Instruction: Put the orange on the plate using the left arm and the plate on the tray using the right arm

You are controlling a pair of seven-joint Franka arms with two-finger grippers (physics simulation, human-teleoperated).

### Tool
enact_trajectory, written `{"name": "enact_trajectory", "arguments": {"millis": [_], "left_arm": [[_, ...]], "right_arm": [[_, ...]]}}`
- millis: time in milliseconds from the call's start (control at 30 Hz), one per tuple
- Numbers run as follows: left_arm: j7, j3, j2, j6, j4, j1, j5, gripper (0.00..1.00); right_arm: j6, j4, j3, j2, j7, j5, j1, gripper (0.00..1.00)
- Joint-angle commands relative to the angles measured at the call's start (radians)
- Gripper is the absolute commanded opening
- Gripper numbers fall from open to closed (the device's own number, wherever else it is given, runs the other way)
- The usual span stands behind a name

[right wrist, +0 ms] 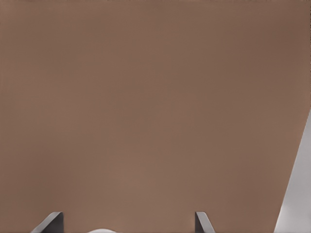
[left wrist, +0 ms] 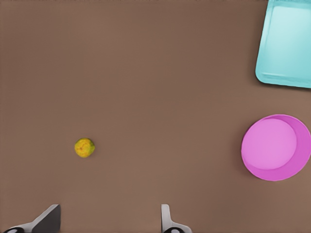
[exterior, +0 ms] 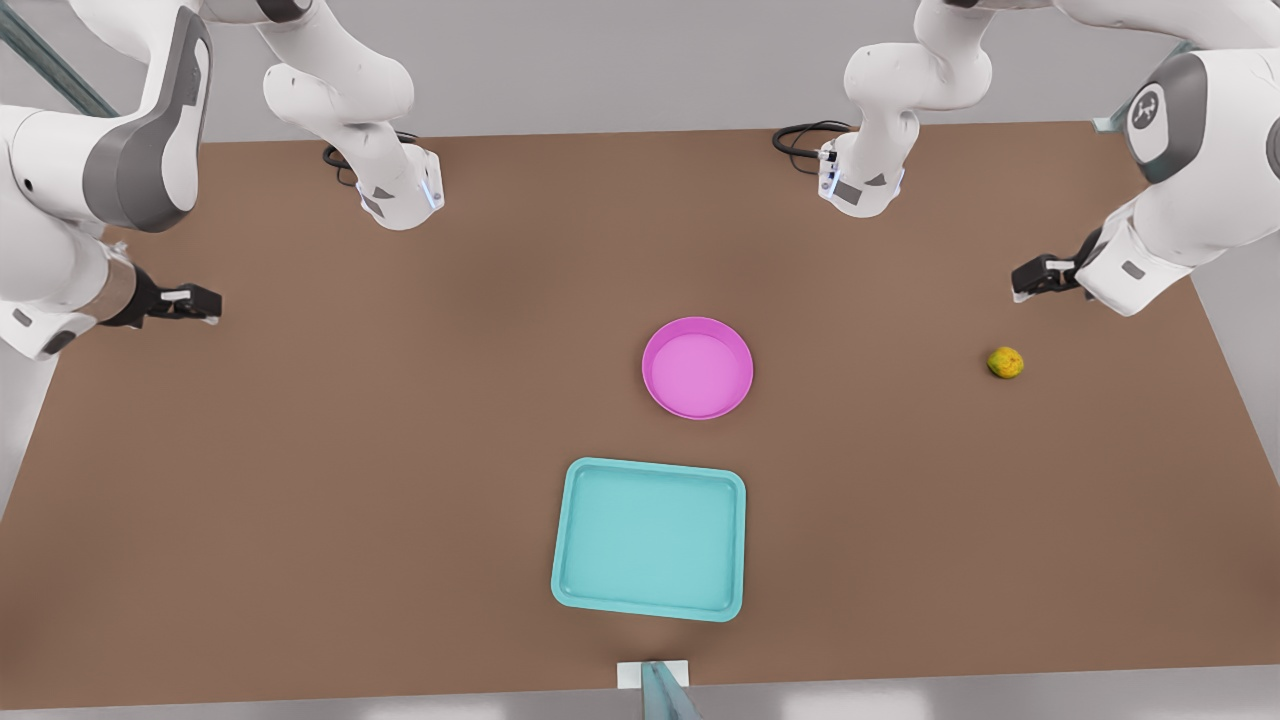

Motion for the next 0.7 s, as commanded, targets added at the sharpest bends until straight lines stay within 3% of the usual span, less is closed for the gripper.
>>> {"name": "enact_trajectory", "arguments": {"millis": [0, 100, 200, 333, 467, 667], "left_arm": [[0.007, 0.000, 0.001, 0.022, 0.000, -0.003, 0.002, 1.00], [-0.013, 0.041, 0.016, 0.089, -0.148, -0.002, 0.005, 1.00], [0.125, 0.173, 0.082, 0.577, -0.495, 0.005, 0.000, 1.00], [0.369, 0.219, 0.182, 0.918, -0.676, 0.070, -0.008, 1.00], [0.424, 0.226, 0.230, 1.022, -0.728, 0.098, -0.003, 1.00], [0.655, 0.229, 0.231, 1.022, -0.808, 0.120, 0.003, 1.00]], "right_arm": [[0.041, 0.000, -0.001, -0.002, -0.098, 0.001, -0.001, 1.00], [0.041, 0.000, -0.001, -0.002, -0.099, 0.002, -0.001, 1.00], [0.041, 0.000, 0.001, -0.001, -0.098, 0.001, -0.001, 1.00], [0.041, -0.001, -0.001, 0.004, -0.098, 0.002, -0.001, 1.00], [0.039, -0.003, 0.001, 0.005, -0.098, 0.002, -0.001, 1.00], [0.039, -0.003, -0.001, 0.007, -0.098, 0.000, -0.001, 1.00]]}}
